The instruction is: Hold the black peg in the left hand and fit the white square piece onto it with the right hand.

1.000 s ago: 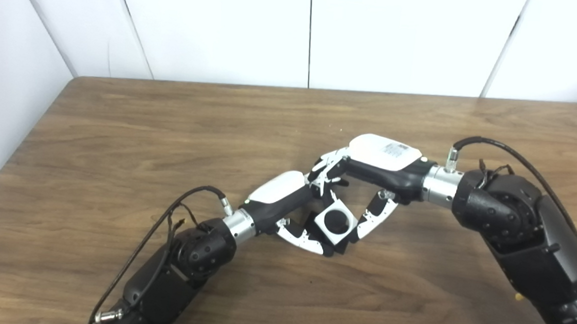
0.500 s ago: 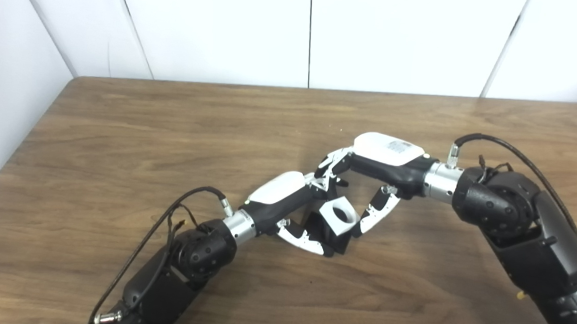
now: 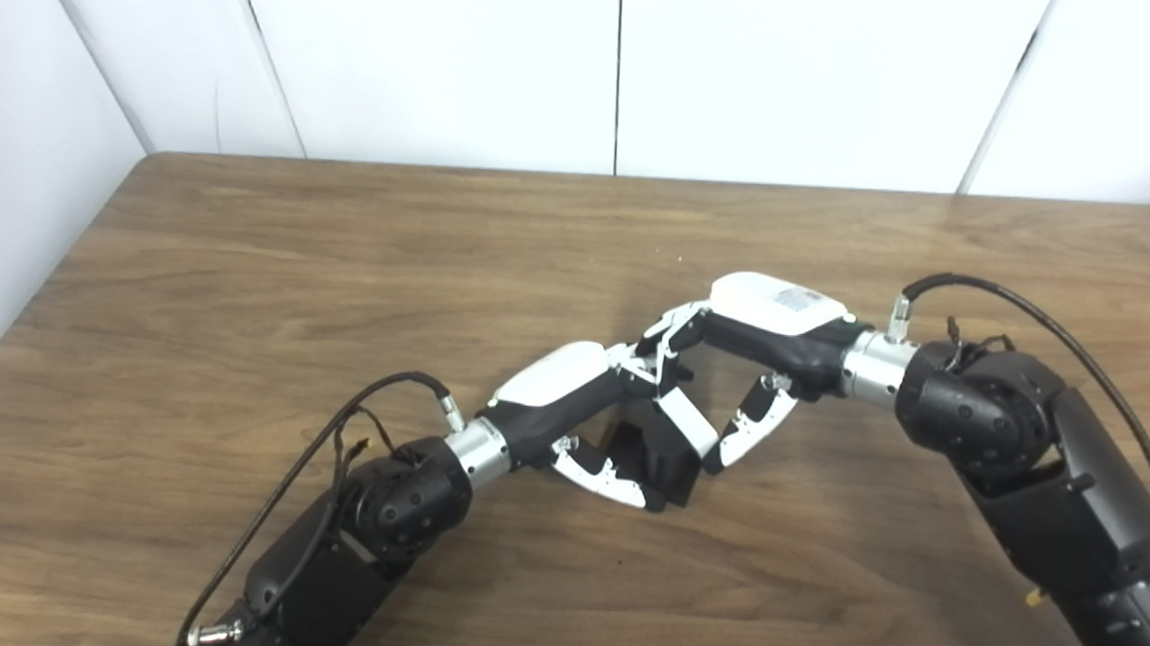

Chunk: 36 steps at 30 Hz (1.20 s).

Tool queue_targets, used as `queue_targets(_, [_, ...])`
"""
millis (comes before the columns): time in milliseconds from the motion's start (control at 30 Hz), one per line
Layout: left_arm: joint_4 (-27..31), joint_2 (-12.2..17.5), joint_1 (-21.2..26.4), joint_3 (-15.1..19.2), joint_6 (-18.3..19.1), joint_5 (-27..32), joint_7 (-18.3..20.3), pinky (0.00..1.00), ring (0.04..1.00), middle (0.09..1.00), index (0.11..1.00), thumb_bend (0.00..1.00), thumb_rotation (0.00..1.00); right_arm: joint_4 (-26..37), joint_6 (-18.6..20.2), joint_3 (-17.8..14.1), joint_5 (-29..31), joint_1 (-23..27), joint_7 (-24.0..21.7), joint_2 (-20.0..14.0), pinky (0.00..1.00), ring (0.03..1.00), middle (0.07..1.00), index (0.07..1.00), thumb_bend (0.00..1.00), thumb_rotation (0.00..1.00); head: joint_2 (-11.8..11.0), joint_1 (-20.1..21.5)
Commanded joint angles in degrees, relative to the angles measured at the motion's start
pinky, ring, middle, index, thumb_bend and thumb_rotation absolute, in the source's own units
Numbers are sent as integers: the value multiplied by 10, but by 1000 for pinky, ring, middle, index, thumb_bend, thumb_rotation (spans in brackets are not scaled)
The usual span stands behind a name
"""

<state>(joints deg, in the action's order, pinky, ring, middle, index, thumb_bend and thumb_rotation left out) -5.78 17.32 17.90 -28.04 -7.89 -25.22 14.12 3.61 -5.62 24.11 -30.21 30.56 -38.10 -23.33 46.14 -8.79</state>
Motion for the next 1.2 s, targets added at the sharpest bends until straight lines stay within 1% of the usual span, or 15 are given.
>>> queue_targets(0, [-26, 5, -16, -30, 22, -44, 35, 996, 1000, 932, 492, 521, 77, 12, -14, -3, 2, 21, 12, 1, 850, 865, 801, 479, 521, 137, -1, 0])
queue_targets(167, [-34, 3, -14, -31, 15, -45, 30, 991, 1000, 930, 492, 521, 78, 14, -16, -7, 12, 28, 10, 3, 845, 867, 801, 479, 521, 137, -1, -1])
queue_targets(400, [-36, 4, -13, -31, 18, -47, 30, 988, 1000, 932, 492, 521, 79, 26, -8, -14, 24, 38, 6, 4, 846, 869, 806, 479, 520, 137, -1, 1])
queue_targets(767, [-34, 4, -11, -31, 18, -44, 32, 995, 1000, 933, 491, 521, 77, 32, -5, -16, 28, 43, 1, -2, 857, 870, 802, 479, 520, 138, 1, 0])
queue_targets(900, [-31, 6, -12, -31, 25, -45, 36, 998, 1000, 935, 492, 522, 77, 35, -4, -19, 28, 50, -2, -6, 843, 872, 807, 479, 518, 140, 3, 0])
queue_targets(1067, [-30, 7, -11, -30, 28, -44, 39, 1000, 1000, 938, 492, 521, 78, 44, -2, -19, 32, 59, -15, -11, 862, 874, 801, 479, 520, 141, 5, 0])
queue_targets(1167, [-33, 7, -10, -29, 27, -41, 39, 1000, 1000, 938, 492, 521, 77, 49, -8, -17, 34, 58, -19, -14, 868, 867, 796, 478, 520, 141, 5, -1])
